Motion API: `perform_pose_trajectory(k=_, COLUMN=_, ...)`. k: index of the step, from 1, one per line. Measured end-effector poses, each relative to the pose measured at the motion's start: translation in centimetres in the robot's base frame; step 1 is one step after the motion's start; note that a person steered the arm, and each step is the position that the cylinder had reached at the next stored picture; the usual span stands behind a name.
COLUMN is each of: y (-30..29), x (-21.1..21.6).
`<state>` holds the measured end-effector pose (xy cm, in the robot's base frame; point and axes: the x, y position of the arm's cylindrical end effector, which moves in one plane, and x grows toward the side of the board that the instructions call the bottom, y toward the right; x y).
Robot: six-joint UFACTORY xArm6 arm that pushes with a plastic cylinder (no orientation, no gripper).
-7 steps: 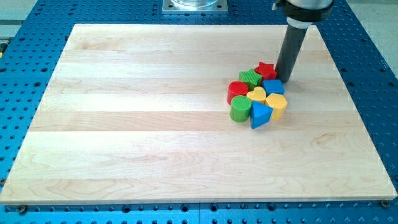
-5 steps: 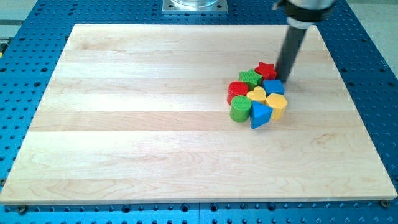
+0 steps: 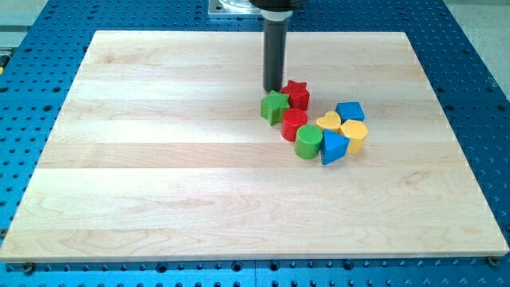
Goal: Push the red star and green star into the group of blocks
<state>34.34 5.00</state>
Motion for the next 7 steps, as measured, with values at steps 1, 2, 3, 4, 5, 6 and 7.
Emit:
perform_pose_trajectory(k=1, y=1.9, x=1.0)
perform_pose_trajectory(k=2, y=0.7, x=0.2)
perform_pose_trajectory(k=3, y=-6.1, x=1.0)
perform_pose_trajectory(k=4, y=-7.5, x=3.5)
perform_pose_trajectory(k=5, y=-4.4, x=6.9)
perform_pose_trajectory(k=6, y=-1.6, x=7.0)
perform_pose_trajectory(k=7, y=-0.4, x=5.5)
